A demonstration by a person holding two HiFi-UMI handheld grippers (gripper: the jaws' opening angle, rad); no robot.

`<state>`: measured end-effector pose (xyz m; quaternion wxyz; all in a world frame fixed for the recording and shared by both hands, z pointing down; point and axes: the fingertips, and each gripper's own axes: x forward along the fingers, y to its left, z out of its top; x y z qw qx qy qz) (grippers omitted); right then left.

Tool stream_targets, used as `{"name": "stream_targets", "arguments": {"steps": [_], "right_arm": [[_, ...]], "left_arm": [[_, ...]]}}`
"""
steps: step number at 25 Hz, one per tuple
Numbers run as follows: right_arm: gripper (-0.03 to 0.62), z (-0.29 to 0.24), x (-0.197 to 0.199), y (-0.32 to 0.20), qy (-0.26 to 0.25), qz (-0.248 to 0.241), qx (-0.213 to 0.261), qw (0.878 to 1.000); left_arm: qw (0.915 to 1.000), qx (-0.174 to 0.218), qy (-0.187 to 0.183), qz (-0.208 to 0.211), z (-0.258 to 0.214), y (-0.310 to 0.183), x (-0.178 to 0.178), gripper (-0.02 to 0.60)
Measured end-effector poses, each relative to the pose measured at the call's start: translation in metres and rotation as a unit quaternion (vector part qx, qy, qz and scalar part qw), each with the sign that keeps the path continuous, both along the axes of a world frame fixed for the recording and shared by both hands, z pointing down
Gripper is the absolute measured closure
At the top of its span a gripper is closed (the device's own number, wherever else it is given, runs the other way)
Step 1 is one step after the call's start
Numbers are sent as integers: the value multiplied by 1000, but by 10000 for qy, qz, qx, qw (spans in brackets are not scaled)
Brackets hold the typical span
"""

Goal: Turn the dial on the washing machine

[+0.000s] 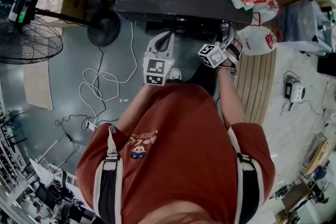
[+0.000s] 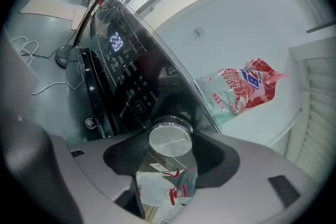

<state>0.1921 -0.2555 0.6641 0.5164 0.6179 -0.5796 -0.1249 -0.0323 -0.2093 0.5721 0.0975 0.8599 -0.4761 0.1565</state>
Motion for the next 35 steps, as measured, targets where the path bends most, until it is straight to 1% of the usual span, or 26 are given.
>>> {"name": "stream_targets", "arguments": {"steps": [6,10,17,21,24,26,31,35], "right_arm": [[319,0,0,0,-50,-17,-21,10000],[313,1,1,-2,-170,-16,-91,9998],[307,-1,-3,3,-400,2,-74,9992],[292,-3,-5,9,-616,32,-133,9980],[289,-2,-8,15,-1004,75,-180,9948],[284,3,-13,22,-1443,102,-320,9890],[284,22,-27,50,-2435,185,-642,9676],[284,37,-52,78,-3223,42,-1003,9413]], "left_arm": [[10000,2,10,-21,-1,1,0,571],[10000,0,23,-55,-1,3,-3,571],[9999,26,38,-100,-2,7,-7,571],[10000,49,57,-63,-5,9,-5,571],[9999,77,84,-49,-6,8,-6,571],[9999,88,112,-47,-7,7,-6,571],[9999,66,158,-16,-3,12,-8,571],[9999,5,108,-2,1,16,-13,571]]}}
